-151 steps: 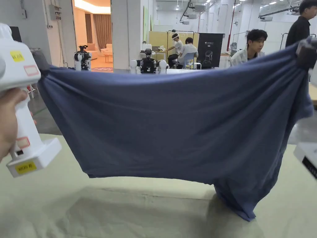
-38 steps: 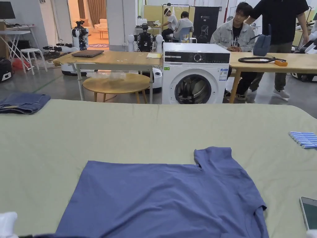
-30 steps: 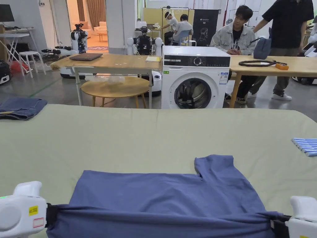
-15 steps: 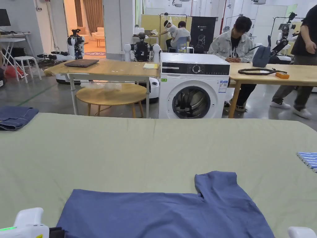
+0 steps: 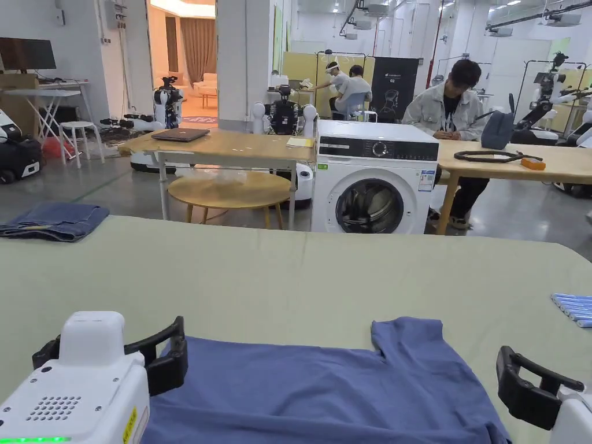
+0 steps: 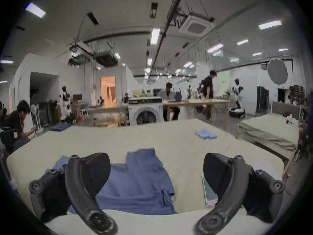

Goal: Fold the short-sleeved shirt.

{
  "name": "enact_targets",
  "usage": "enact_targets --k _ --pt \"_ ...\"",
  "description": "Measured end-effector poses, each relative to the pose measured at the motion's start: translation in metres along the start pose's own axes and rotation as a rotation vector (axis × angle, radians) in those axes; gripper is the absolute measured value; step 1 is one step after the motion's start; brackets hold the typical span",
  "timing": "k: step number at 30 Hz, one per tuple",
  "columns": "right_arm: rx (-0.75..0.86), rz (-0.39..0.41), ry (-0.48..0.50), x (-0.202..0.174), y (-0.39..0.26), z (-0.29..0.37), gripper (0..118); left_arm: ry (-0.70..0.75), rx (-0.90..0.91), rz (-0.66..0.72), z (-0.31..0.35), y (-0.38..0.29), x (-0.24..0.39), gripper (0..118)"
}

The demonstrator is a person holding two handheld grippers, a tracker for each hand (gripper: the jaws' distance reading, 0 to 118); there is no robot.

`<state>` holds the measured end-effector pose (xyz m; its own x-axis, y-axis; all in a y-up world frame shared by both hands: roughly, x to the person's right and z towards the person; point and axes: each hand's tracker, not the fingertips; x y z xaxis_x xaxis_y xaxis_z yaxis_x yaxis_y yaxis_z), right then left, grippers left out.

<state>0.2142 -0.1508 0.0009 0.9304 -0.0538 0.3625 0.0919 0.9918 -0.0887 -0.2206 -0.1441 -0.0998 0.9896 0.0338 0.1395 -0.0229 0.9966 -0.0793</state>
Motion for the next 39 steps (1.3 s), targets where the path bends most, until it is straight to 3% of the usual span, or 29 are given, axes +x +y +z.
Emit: enact_targets --k 1,2,3,4,6,10,13,14,15,16,17,18,19,21,22,24,26,28,30,31,32,33,35,36,37,38,39 --pt "0.016 -0.003 0.047 -0.002 0.002 0.009 106 -0.008 0.018 0.020 0.006 0.004 0.000 77" --pt "0.025 -0.015 0.130 -0.003 0.004 0.017 86 -0.009 0.013 0.031 0.012 0.008 0.000 47" --pt "0.026 -0.005 0.130 -0.004 0.006 0.022 44 -0.009 0.011 0.048 0.014 0.012 -0.002 6" --pt "0.020 0.011 0.086 -0.009 0.005 0.024 0 -0.018 -0.020 0.090 0.016 0.013 -0.008 0" --pt "0.021 0.052 0.084 -0.009 -0.004 0.032 0 -0.120 -0.088 0.165 0.012 0.018 -0.020 0" --pt "-0.073 0.054 0.082 -0.006 -0.022 0.027 0 -0.055 -0.259 0.074 -0.006 -0.005 -0.037 0" --pt "-0.174 0.027 0.081 0.002 -0.040 0.020 0 -0.075 -0.423 0.099 -0.022 -0.040 -0.053 0" --pt "-0.202 0.028 0.074 0.004 -0.048 0.017 0 -0.044 -0.479 0.088 -0.030 -0.050 -0.056 17" --pt "-0.222 0.033 0.063 0.006 -0.057 0.014 0 -0.004 -0.557 0.079 -0.041 -0.063 -0.060 53" --pt "-0.248 0.038 0.056 0.008 -0.059 0.014 0 0.014 -0.643 0.078 -0.055 -0.076 -0.066 104" --pt "-0.276 0.037 0.057 0.010 -0.066 0.012 0 0.018 -0.735 0.091 -0.065 -0.088 -0.066 117" --pt "-0.308 0.034 0.047 0.012 -0.074 0.008 4 0.023 -0.816 0.121 -0.076 -0.104 -0.070 117" --pt "-0.335 0.029 0.036 0.014 -0.081 0.005 29 0.015 -0.841 0.151 -0.083 -0.115 -0.073 117" --pt "-0.395 0.018 0.023 0.019 -0.089 -0.002 100 0.042 -0.919 0.171 -0.095 -0.133 -0.072 117" --pt "-0.452 0.009 0.011 0.022 -0.096 -0.009 118 0.049 -0.940 0.166 -0.103 -0.141 -0.071 113" --pt "-0.472 0.012 -0.033 0.026 -0.107 -0.015 118 0.076 -0.960 0.142 -0.113 -0.154 -0.066 92" --pt "-0.529 -0.013 -0.054 0.031 -0.117 -0.027 118 0.169 -0.924 0.064 -0.108 -0.151 -0.058 89" --pt "-0.607 -0.045 -0.062 0.038 -0.128 -0.042 118 0.112 -0.894 0.072 -0.104 -0.145 -0.053 75" --pt "-0.718 -0.050 -0.080 0.041 -0.143 -0.060 118 0.088 -0.880 0.052 -0.099 -0.139 -0.052 44" --pt "-0.767 -0.049 -0.092 0.041 -0.151 -0.068 118 0.060 -0.861 0.076 -0.096 -0.136 -0.052 16" --pt "-0.803 -0.053 -0.091 0.040 -0.156 -0.073 118 0.017 -0.867 0.126 -0.095 -0.135 -0.050 8" --pt "-0.833 -0.065 -0.073 0.039 -0.160 -0.075 118 0.042 -0.877 0.116 -0.095 -0.133 -0.051 8" --pt "-0.826 -0.084 -0.020 0.034 -0.160 -0.070 79 0.049 -0.868 0.078 -0.091 -0.133 -0.047 8" --pt "-0.795 0.011 -0.064 0.030 -0.155 -0.065 59 0.047 -0.868 0.073 -0.088 -0.132 -0.047 8" --pt "-0.783 0.030 -0.013 0.031 -0.149 -0.061 13 0.043 -0.872 0.076 -0.088 -0.131 -0.050 8" --pt "-0.774 -0.039 0.074 0.035 -0.143 -0.058 5 0.037 -0.873 0.098 -0.084 -0.127 -0.052 8" --pt "-0.767 -0.091 0.072 0.037 -0.136 -0.054 5 0.038 -0.861 0.125 -0.078 -0.123 -0.054 8"
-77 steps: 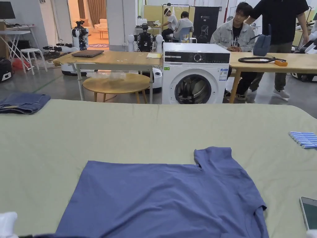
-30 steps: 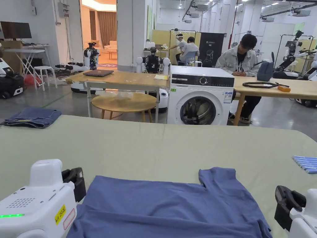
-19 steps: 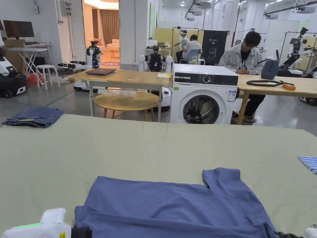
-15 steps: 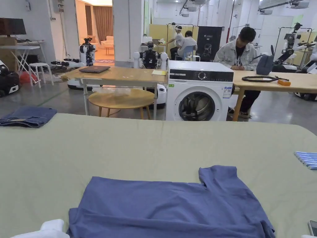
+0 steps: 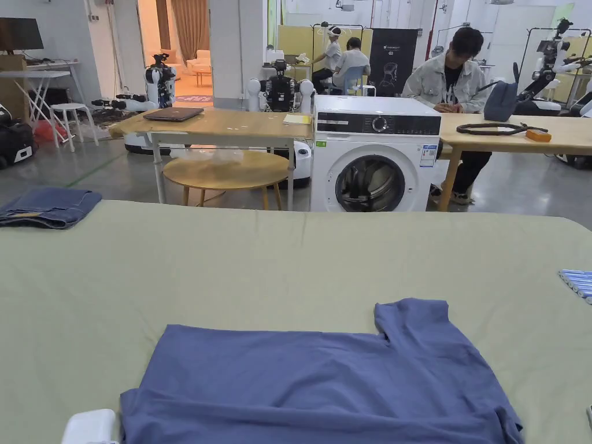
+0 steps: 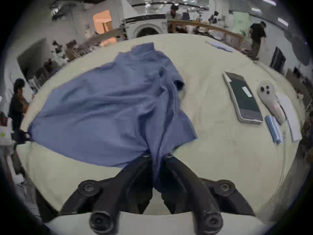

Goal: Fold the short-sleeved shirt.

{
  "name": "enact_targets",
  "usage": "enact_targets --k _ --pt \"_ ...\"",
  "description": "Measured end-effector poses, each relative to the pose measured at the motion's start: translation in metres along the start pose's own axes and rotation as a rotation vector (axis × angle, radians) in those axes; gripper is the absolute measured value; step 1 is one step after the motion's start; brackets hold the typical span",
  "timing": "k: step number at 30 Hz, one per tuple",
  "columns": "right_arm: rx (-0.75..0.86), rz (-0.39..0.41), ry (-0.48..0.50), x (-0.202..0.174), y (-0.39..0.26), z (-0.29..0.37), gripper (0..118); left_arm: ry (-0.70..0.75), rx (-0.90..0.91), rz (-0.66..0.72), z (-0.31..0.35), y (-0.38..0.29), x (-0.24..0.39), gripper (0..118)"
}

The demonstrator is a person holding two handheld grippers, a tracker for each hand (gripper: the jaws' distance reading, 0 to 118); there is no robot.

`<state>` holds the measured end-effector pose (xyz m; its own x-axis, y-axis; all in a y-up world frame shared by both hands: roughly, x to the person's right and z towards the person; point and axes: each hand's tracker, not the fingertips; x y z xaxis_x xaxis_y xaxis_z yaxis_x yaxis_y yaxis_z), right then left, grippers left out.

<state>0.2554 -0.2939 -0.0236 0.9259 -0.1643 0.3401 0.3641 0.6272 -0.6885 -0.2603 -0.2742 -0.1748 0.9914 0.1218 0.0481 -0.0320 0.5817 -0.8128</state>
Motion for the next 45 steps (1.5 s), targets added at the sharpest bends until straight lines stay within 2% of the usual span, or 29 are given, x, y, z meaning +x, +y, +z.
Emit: enact_targets --k 1,3,6,8,11,12,13,14,15,16,17,18,19,20,21,26,29,30,31,32,33,34,35,37,40,45 --pt "-0.011 0.021 -0.043 -0.001 0.004 0.011 5 0.001 0.003 0.013 0.011 -0.002 -0.002 8" --pt "0.053 0.041 -0.007 0.000 0.006 0.035 5 -0.030 0.012 0.031 0.034 -0.006 -0.007 8" --pt "0.063 0.040 0.015 0.006 0.004 0.072 5 -0.035 0.024 0.010 0.067 -0.023 -0.015 8" --pt "0.051 0.017 0.034 0.015 -0.002 0.087 5 -0.035 0.014 0.003 0.080 -0.039 -0.026 8" --pt "-0.018 0.025 0.023 0.025 -0.021 0.085 5 -0.046 -0.042 0.020 0.074 -0.067 -0.040 8" --pt "-0.039 0.037 0.020 0.026 -0.029 0.078 5 -0.045 -0.055 0.025 0.067 -0.077 -0.043 9" --pt "-0.069 0.060 0.023 0.026 -0.039 0.068 9 -0.036 -0.076 0.045 0.059 -0.087 -0.046 27" --pt "-0.071 0.075 0.019 0.025 -0.046 0.062 18 -0.017 -0.090 0.055 0.052 -0.093 -0.046 48" --pt "-0.066 0.106 -0.018 0.023 -0.053 0.060 23 0.040 -0.094 0.040 0.051 -0.099 -0.046 63" --pt "-0.051 0.131 -0.055 0.020 -0.055 0.062 30 0.089 -0.081 0.013 0.053 -0.101 -0.045 71" --pt "-0.022 0.145 -0.089 0.018 -0.055 0.066 30 0.124 -0.065 -0.016 0.058 -0.102 -0.044 71" --pt "0.013 0.141 -0.092 0.017 -0.052 0.071 56 0.127 -0.041 -0.033 0.070 -0.095 -0.042 87" --pt "0.056 0.134 -0.085 0.016 -0.045 0.078 97 0.111 -0.018 -0.042 0.080 -0.087 -0.041 94" --pt "0.127 0.122 -0.076 0.014 -0.035 0.087 113 0.096 0.018 -0.044 0.091 -0.074 -0.038 94" --pt "0.209 0.113 -0.075 0.010 -0.023 0.099 116 0.079 0.071 -0.038 0.101 -0.061 -0.034 94" --pt "0.568 0.110 -0.055 -0.031 0.035 0.143 116 -0.032 0.429 -0.081 0.156 0.005 0.010 94" --pt "0.725 0.127 -0.041 -0.057 0.057 0.161 116 0.080 0.710 -0.231 0.186 0.022 0.048 94" --pt "0.758 0.136 -0.028 -0.064 0.061 0.165 113 0.057 0.771 -0.236 0.192 0.023 0.055 88" --pt "0.784 0.156 0.014 -0.069 0.063 0.170 103 0.008 0.826 -0.222 0.197 0.025 0.058 73" --pt "0.792 0.163 0.036 -0.074 0.064 0.172 75 -0.045 0.842 -0.189 0.200 0.027 0.060 47" --pt "0.810 0.163 0.029 -0.079 0.065 0.171 21 -0.073 0.828 -0.157 0.200 0.031 0.062 13" --pt "0.816 0.166 0.001 -0.083 0.066 0.167 0 -0.085 0.809 -0.127 0.195 0.037 0.060 0" --pt "0.866 0.157 -0.053 -0.086 0.060 0.161 0 -0.078 0.751 -0.102 0.190 0.037 0.057 0" --pt "0.794 0.215 0.000 -0.088 0.062 0.153 0 -0.089 0.697 -0.129 0.177 0.048 0.049 0" --pt "0.758 0.218 -0.019 -0.083 0.055 0.129 0 -0.074 0.613 -0.124 0.149 0.058 0.039 0" --pt "0.637 0.141 -0.006 -0.070 0.065 0.097 0 -0.100 0.395 -0.081 0.080 0.097 0.024 0"
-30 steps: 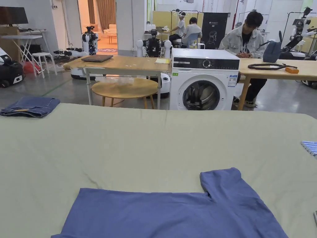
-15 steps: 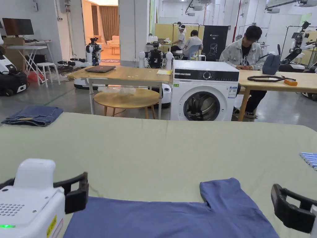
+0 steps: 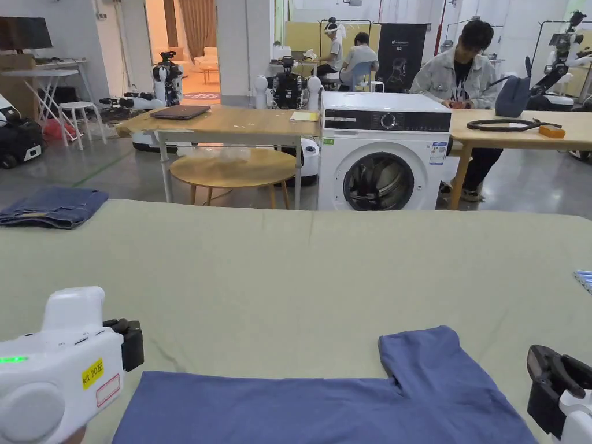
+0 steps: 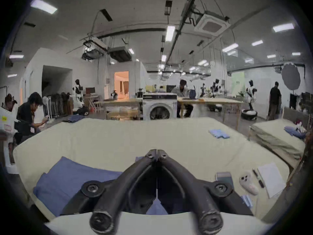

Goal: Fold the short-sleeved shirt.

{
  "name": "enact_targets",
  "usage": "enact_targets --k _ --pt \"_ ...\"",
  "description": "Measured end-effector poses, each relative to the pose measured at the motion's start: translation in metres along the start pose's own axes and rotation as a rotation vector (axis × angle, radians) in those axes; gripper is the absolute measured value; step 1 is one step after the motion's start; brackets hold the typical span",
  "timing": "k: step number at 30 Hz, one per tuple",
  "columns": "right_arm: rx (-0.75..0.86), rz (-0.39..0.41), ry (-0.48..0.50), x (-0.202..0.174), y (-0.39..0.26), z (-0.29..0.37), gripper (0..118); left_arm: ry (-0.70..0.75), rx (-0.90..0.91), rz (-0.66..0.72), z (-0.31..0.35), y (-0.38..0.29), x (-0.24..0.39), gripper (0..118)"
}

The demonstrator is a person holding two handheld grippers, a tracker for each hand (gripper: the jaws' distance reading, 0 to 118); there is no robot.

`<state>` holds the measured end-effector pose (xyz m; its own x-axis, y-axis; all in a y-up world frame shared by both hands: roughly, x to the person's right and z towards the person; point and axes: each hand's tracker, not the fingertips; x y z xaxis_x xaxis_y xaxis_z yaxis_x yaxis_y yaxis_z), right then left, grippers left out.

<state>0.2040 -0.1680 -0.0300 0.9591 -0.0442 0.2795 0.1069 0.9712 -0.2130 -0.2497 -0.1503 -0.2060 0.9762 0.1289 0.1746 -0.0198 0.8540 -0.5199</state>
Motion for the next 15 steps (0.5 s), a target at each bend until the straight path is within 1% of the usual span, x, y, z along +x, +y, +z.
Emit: enact_targets --k 2,4,5,6,8,10,11,12,14,15 --pt "-0.021 0.012 -0.005 0.002 -0.008 -0.010 0 0.043 -0.140 -0.033 -0.044 0.009 -0.002 2" --pt "-0.048 0.026 -0.012 0.003 -0.011 -0.020 0 0.078 -0.322 -0.065 -0.098 0.010 -0.006 70" --pt "-0.061 0.029 -0.018 0.005 -0.014 -0.025 0 0.100 -0.395 -0.083 -0.123 0.009 -0.005 98" --pt "-0.069 0.026 -0.022 0.007 -0.017 -0.030 0 0.118 -0.416 -0.084 -0.144 0.006 -0.006 107" --pt "-0.084 0.025 -0.040 0.010 -0.018 -0.038 0 0.171 -0.481 -0.097 -0.183 -0.002 -0.009 107" --pt "-0.116 0.031 -0.067 0.016 -0.025 -0.048 0 0.190 -0.567 -0.062 -0.214 -0.018 -0.015 106" --pt "-0.144 0.026 -0.076 0.019 -0.030 -0.054 0 0.202 -0.644 -0.040 -0.231 -0.031 -0.020 100" --pt "-0.168 0.023 -0.084 0.020 -0.032 -0.059 0 0.226 -0.724 -0.022 -0.241 -0.044 -0.023 84" --pt "-0.214 0.022 -0.089 0.027 -0.041 -0.071 1 0.194 -0.576 -0.024 -0.227 -0.049 -0.025 85" --pt "-0.229 0.021 -0.089 0.030 -0.045 -0.077 17 0.200 -0.602 -0.026 -0.224 -0.045 -0.021 84"
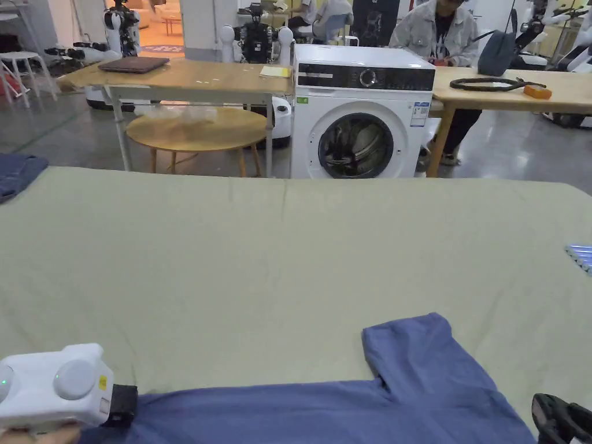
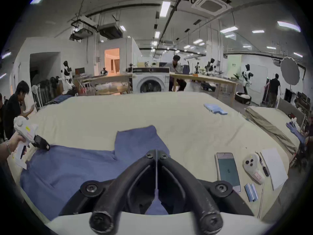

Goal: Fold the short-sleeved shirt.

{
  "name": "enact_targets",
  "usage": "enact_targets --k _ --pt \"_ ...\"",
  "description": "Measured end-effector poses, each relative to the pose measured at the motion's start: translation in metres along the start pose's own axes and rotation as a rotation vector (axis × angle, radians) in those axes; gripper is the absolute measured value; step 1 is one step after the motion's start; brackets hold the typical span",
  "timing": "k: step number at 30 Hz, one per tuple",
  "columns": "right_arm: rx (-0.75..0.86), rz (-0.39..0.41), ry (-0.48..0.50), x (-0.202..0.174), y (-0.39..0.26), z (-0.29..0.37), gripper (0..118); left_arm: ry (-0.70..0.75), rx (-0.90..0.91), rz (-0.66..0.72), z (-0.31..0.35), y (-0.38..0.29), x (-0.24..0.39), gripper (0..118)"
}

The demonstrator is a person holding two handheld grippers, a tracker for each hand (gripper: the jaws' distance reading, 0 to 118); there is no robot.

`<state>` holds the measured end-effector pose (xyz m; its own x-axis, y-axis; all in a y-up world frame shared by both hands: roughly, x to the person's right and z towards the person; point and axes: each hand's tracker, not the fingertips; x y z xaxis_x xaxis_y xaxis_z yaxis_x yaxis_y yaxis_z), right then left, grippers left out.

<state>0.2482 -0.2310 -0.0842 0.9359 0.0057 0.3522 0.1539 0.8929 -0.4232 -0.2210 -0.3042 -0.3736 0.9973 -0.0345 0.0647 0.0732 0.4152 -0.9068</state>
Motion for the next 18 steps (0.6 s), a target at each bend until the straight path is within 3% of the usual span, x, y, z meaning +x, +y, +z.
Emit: enact_targets --k 1,3,5,6,7,10,11,12,14,15,16,18 --pt "-0.021 0.000 -0.008 0.000 0.001 -0.009 44 0.008 0.006 -0.031 0.003 0.001 0.002 81" --pt "-0.132 -0.005 -0.006 0.006 0.007 -0.039 115 -0.002 0.004 -0.053 0.012 -0.002 -0.002 64" --pt "-0.190 -0.003 -0.016 0.009 0.017 -0.073 118 -0.006 0.017 -0.063 0.020 -0.004 -0.001 37" --pt "-0.223 0.004 -0.005 0.010 0.021 -0.090 118 -0.010 0.032 -0.066 0.023 -0.003 -0.002 16" --pt "-0.278 0.015 -0.008 0.012 0.025 -0.110 118 -0.024 0.041 -0.063 0.024 -0.004 -0.002 5" --pt "-0.467 0.066 -0.020 0.004 0.026 -0.169 118 -0.036 0.029 -0.045 0.016 -0.006 0.003 0" --pt "-0.556 0.081 -0.017 0.002 0.023 -0.186 111 -0.024 0.028 -0.059 0.014 -0.007 0.005 0" --pt "-0.606 0.084 -0.015 -0.001 0.016 -0.201 97 -0.013 0.029 -0.068 0.012 -0.008 0.007 0" --pt "-0.701 0.068 0.008 -0.012 -0.005 -0.220 98 0.007 0.022 -0.080 0.006 -0.007 0.012 0" --pt "-0.610 0.077 -0.063 -0.015 -0.003 -0.215 98 0.013 0.019 -0.083 0.004 -0.007 0.013 0" --pt "-0.631 0.077 -0.067 -0.017 0.002 -0.212 98 0.018 0.017 -0.087 0.004 -0.008 0.014 0" --pt "-0.577 0.192 -0.064 -0.027 0.006 -0.195 95 0.027 0.023 -0.098 0.005 -0.008 0.014 0"
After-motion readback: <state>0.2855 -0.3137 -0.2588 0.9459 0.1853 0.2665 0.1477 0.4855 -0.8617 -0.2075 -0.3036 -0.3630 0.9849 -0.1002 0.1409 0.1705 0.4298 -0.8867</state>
